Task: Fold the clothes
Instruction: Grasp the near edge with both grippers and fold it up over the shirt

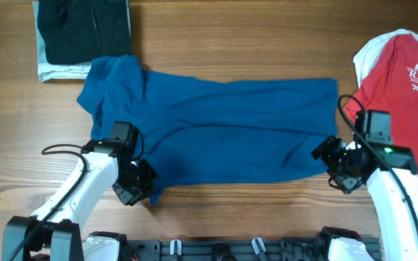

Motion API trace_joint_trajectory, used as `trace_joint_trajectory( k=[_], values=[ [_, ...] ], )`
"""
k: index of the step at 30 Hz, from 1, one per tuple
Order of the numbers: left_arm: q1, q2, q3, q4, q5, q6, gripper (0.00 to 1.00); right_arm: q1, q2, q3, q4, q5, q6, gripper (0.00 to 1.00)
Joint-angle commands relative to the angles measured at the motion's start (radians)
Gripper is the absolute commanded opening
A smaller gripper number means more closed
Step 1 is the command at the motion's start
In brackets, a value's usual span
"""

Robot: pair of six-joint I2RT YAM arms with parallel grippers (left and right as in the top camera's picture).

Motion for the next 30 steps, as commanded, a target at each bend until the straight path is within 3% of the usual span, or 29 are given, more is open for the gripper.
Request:
trace_joint_trajectory(
  k=[1,7,13,14,16,20,22,30],
  values=[
    [-0.004,-0.012,0.012,-0.001,-0.007,0.052,0.05,-0.047,0.079,-0.051,0.102,0.092,0.077,0.80],
    [-0.004,-0.012,0.012,-0.003,-0.006,0.058,0.07,-0.119,0.314,-0.051,0.180,0.129,0.071,0.77],
    [-0.004,-0.012,0.012,-0.004,-0.007,0.058,0.08,-0.149,0.342,-0.050,0.216,0.184,0.070,0.77],
    [-0.004,-0.012,0.012,-0.003,-0.007,0.058,0.07,-0.149,0.342,-0.050,0.219,0.183,0.055,0.75],
    [-0.004,-0.012,0.012,0.003,-0.007,0.058,0.04,-0.149,0.343,-0.051,0.219,0.184,0.053,0.58],
    [-0.004,-0.012,0.012,0.002,-0.006,0.058,0.04,-0.149,0.346,-0.052,0.233,0.183,0.053,0.48],
    [-0.004,-0.012,0.012,0.003,-0.006,0.058,0.04,-0.149,0.349,-0.054,0.238,0.180,0.048,0.52],
    [-0.004,-0.012,0.012,-0.002,-0.007,0.058,0.04,-0.149,0.359,-0.136,0.344,0.116,0.082,0.52]
  ],
)
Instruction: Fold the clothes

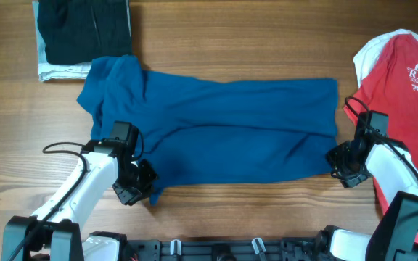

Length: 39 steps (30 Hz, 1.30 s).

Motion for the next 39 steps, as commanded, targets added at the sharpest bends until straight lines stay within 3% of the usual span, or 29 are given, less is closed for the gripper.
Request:
trace_joint_trajectory(
  k=[1,5,11,14,19,24,30,32,33,34,36,37,38,39],
  values=[
    [-0.004,-0.012,0.012,-0.004,-0.006,0.013,0.04,-0.004,0.022,-0.041,0.023,-0.029,0.022,0.48],
    [-0.004,-0.012,0.043,-0.045,-0.007,0.013,0.04,-0.004,0.022,-0.036,0.007,-0.029,0.022,0.04],
    [-0.004,-0.047,0.207,-0.236,-0.078,0.016,0.04,-0.004,0.017,0.055,-0.116,-0.029,0.024,0.04],
    [-0.004,-0.087,0.267,-0.241,-0.131,0.022,0.04,-0.004,0.017,0.079,-0.137,-0.029,0.024,0.04],
    [-0.004,-0.087,0.272,-0.021,-0.131,0.043,0.04,-0.004,0.017,0.164,-0.141,-0.058,0.028,0.04],
    [-0.004,-0.069,0.272,0.301,-0.132,0.043,0.06,-0.003,0.020,0.207,-0.045,-0.112,0.032,0.04],
    [-0.004,0.064,0.272,0.422,-0.186,0.042,0.08,0.027,0.021,0.207,0.099,-0.114,0.032,0.05],
    [-0.004,0.107,0.272,0.428,-0.211,0.042,0.13,0.063,0.021,0.207,0.157,-0.116,0.031,0.18],
    [-0.004,0.129,0.272,0.433,-0.217,0.042,0.21,0.082,0.021,0.207,0.177,-0.116,0.032,0.23],
    [-0.004,0.145,0.272,0.439,-0.219,0.042,0.32,0.101,0.023,0.207,0.195,-0.116,0.031,0.36],
    [-0.004,0.158,0.272,0.457,-0.237,0.043,0.80,0.145,0.039,0.207,0.237,-0.084,0.021,0.61],
    [-0.003,0.155,0.274,0.477,-0.243,0.064,1.00,0.158,0.040,0.207,0.247,-0.057,-0.010,0.93],
    [-0.003,0.144,0.289,0.470,-0.243,0.119,1.00,0.160,0.035,0.215,0.240,-0.060,-0.043,1.00],
    [-0.003,0.124,0.320,0.428,-0.243,0.143,1.00,0.159,0.025,0.235,0.216,-0.059,-0.058,1.00]
  ],
)
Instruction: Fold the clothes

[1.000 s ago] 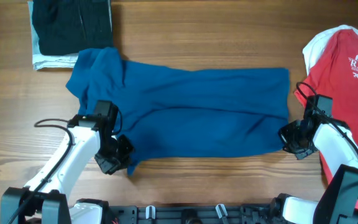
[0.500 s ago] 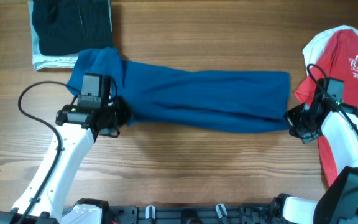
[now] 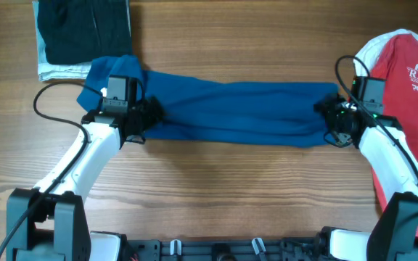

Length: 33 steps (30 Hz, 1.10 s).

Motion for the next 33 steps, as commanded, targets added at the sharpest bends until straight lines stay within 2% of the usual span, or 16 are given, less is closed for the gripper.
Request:
trace_joint_trajectory(
  k=[1,3,5,6,8,10,11,12,13,18,22,24,27,30,31,33],
  values=[
    [-0.003,-0.048,0.087,-0.078,-0.028,0.088,1.00,0.001,-0.012,0.074,-0.046,0.034,-0.081,0.99],
    [-0.003,-0.124,0.166,-0.205,-0.027,0.138,1.00,-0.001,-0.063,0.192,-0.175,0.023,-0.137,1.00],
    [-0.003,-0.150,0.170,-0.272,-0.019,0.129,0.99,-0.001,-0.101,0.267,-0.259,-0.054,-0.170,1.00],
    [-0.003,-0.137,0.169,-0.313,-0.015,0.103,0.95,-0.001,-0.119,0.270,-0.283,-0.096,-0.171,1.00],
    [-0.003,-0.098,0.169,-0.333,0.014,0.100,0.83,0.000,-0.129,0.270,-0.338,-0.152,-0.170,0.99],
    [-0.003,-0.034,0.169,-0.344,0.041,0.047,0.68,0.000,-0.128,0.270,-0.397,-0.195,-0.190,0.99],
    [-0.003,0.011,0.169,-0.343,0.051,0.035,0.50,0.000,-0.129,0.270,-0.431,-0.206,-0.207,1.00],
    [-0.003,0.048,0.169,-0.339,0.051,0.029,0.41,0.000,-0.129,0.270,-0.454,-0.206,-0.229,0.99],
    [-0.003,0.077,0.169,-0.335,0.051,0.028,0.36,0.000,-0.129,0.270,-0.468,-0.205,-0.242,1.00],
    [-0.003,0.127,0.169,-0.341,0.051,0.005,0.38,0.000,-0.128,0.270,-0.478,-0.206,-0.266,0.99],
    [-0.003,0.127,0.169,-0.284,0.038,0.006,0.44,0.000,-0.128,0.270,-0.490,-0.206,-0.270,1.00],
    [-0.003,0.127,0.169,-0.262,0.002,0.012,0.44,0.000,-0.128,0.270,-0.493,-0.206,-0.292,1.00],
    [-0.003,0.127,0.169,-0.251,0.002,0.027,0.36,0.000,-0.128,0.268,-0.497,-0.206,-0.292,1.00],
    [-0.003,0.127,0.169,-0.220,0.003,0.029,0.07,0.000,-0.127,0.268,-0.496,-0.206,-0.291,1.00],
    [-0.003,0.127,0.169,-0.195,0.004,0.029,0.04,0.000,-0.127,0.268,-0.496,-0.205,-0.292,0.99],
    [-0.003,0.127,0.169,-0.140,0.025,0.031,0.04,0.000,-0.127,0.268,-0.496,-0.205,-0.293,0.99]
  ],
)
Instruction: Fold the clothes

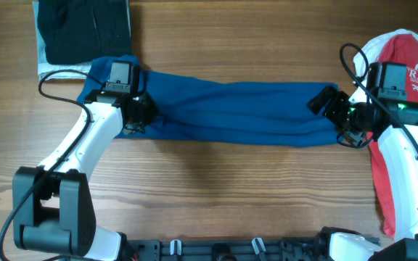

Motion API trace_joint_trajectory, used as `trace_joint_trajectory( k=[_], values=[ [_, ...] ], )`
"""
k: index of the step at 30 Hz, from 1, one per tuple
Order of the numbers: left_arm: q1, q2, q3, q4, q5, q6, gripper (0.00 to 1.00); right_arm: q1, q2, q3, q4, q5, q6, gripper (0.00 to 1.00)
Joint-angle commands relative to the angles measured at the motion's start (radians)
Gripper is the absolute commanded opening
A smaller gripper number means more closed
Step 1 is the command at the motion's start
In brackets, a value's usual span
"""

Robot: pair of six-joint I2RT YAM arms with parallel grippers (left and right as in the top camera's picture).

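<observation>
A blue shirt lies across the middle of the wooden table as a long narrow band, doubled over on itself, with a sleeve bunched at its left end. My left gripper sits low on the shirt's left end; the wrist hides its fingers. At the band's right end is my right gripper, its fingers spread apart over the cloth's edge and nothing pinched between them.
A red and white shirt lies at the right edge, partly under my right arm. A stack of folded dark clothes on a pale cloth sits at the back left corner, touching the blue shirt's sleeve.
My right gripper has shifted slightly right and its fingers now stand spread at the shirt's end. The left gripper has edged a little left and back. The blue band looks unchanged.
The blue shirt first lay spread flat, with both grippers at its near corners. They stayed there a second later. Then both were at the far side and the shirt was doubled into a narrow band. Now the right gripper stands open at its end.
</observation>
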Motion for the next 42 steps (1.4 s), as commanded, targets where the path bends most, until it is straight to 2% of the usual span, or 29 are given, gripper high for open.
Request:
trace_joint_trajectory(
  k=[1,6,9,10,11,14,17,18,19,21,25,27,31,32,36,42],
  values=[
    [-0.003,0.006,0.000,0.085,0.016,0.005,0.04,-0.003,0.000,0.007,-0.001,-0.016,-0.021,0.99],
    [-0.003,0.006,0.000,0.331,0.025,0.005,0.06,-0.003,0.000,0.007,-0.002,-0.016,-0.020,0.99],
    [-0.008,0.006,0.000,0.406,0.032,0.005,0.19,-0.003,0.000,0.007,-0.002,-0.016,-0.020,0.99],
    [-0.011,0.006,0.000,0.411,0.032,0.005,0.49,-0.003,0.000,0.007,-0.002,-0.017,-0.020,0.99],
    [-0.011,0.006,0.000,0.406,0.044,0.005,1.00,-0.003,0.000,0.007,-0.006,-0.017,-0.020,0.99],
    [-0.011,-0.017,0.000,0.354,0.084,0.058,1.00,-0.003,0.000,0.007,-0.017,-0.016,-0.021,0.99],
    [-0.011,-0.096,0.000,0.167,0.091,0.050,1.00,-0.003,0.000,0.007,-0.016,-0.016,-0.029,0.99],
    [-0.009,-0.112,0.000,0.078,0.058,0.012,1.00,-0.003,0.000,0.007,-0.013,-0.017,-0.027,0.99],
    [-0.002,-0.113,0.000,-0.012,0.018,-0.080,1.00,-0.003,0.000,0.007,-0.008,-0.017,-0.024,1.00],
    [0.006,-0.108,0.000,-0.082,0.017,-0.138,1.00,-0.003,0.000,0.006,-0.008,-0.017,-0.020,0.99],
    [0.007,-0.054,-0.001,-0.042,0.012,-0.187,0.99,-0.002,0.001,0.000,-0.017,-0.016,-0.021,1.00],
    [0.008,0.007,-0.001,-0.016,0.017,-0.212,0.91,-0.002,0.001,0.000,-0.024,-0.016,-0.031,0.99],
    [0.013,0.080,-0.001,0.055,0.016,-0.208,0.89,-0.002,0.001,0.000,-0.035,-0.016,-0.065,1.00],
    [0.016,0.080,0.000,0.068,0.017,-0.208,0.86,-0.002,0.001,0.000,-0.035,-0.016,-0.066,1.00],
    [0.025,0.080,0.000,0.071,0.017,-0.208,0.59,-0.002,0.002,0.000,-0.034,-0.016,-0.066,1.00],
    [0.026,0.080,0.000,0.070,0.029,-0.207,0.52,-0.002,0.004,0.000,-0.024,-0.016,-0.065,1.00]
  ],
)
